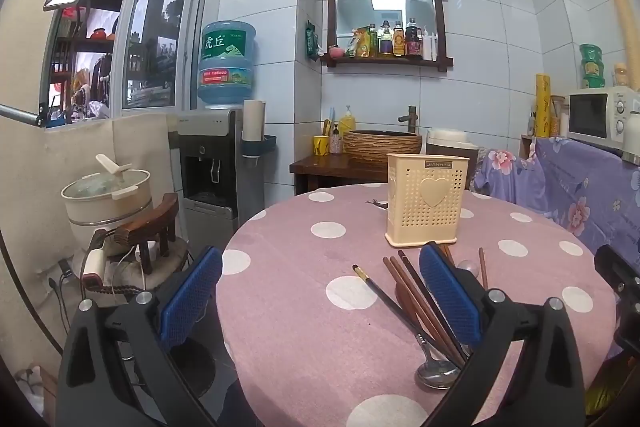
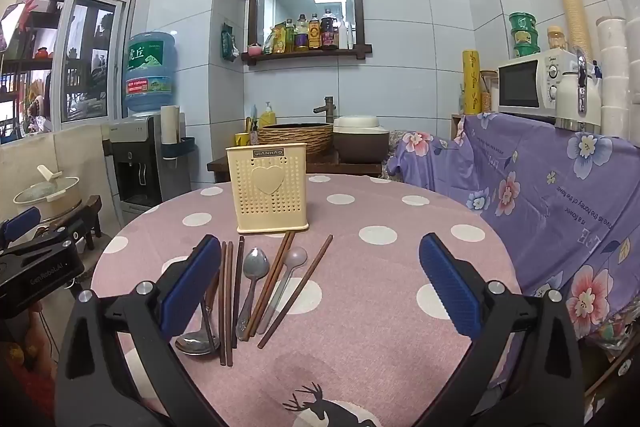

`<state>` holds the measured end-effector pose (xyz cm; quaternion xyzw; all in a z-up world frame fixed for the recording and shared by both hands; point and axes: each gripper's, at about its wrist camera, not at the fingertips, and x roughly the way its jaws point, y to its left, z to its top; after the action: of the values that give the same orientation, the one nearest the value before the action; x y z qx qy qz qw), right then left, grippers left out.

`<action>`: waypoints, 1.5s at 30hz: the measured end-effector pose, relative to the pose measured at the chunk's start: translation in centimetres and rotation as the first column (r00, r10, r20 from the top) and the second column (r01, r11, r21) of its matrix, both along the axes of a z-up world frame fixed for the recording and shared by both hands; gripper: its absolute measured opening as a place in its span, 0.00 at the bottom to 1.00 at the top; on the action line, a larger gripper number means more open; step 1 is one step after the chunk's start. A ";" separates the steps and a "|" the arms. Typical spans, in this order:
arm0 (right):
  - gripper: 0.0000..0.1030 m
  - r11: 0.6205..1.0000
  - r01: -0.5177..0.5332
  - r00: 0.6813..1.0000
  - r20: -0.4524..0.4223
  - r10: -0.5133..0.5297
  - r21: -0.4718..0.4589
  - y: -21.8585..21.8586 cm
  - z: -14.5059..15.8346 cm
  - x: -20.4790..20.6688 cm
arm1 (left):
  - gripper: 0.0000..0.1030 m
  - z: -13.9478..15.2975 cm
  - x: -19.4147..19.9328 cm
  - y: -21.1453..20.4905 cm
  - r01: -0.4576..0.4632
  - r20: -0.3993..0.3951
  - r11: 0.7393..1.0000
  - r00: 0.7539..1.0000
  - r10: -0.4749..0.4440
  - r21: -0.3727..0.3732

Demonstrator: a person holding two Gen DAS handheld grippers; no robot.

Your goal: Organize utensils

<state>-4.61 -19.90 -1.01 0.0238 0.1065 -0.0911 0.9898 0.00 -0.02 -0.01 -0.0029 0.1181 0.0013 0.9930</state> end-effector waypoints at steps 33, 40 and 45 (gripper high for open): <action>0.95 1.000 0.000 1.000 0.000 0.000 0.006 0.0 0.1 -0.1 | 0.95 0.3 -0.1 0.0 -0.005 0.008 1.000 1.000 0.005 0.008; 0.95 1.000 0.000 1.000 0.000 0.000 0.007 -0.3 0.2 0.1 | 0.95 0.3 -0.1 0.0 -0.006 0.008 1.000 1.000 0.006 0.009; 0.95 1.000 -0.001 1.000 0.000 0.001 0.007 0.0 0.0 -0.1 | 0.95 0.1 -0.1 0.0 -0.009 0.009 1.000 1.000 0.009 0.008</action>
<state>-4.75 -19.90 -1.03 0.0272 0.1069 -0.0903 0.9898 -0.11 0.01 0.07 0.0006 0.1136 0.0065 0.9935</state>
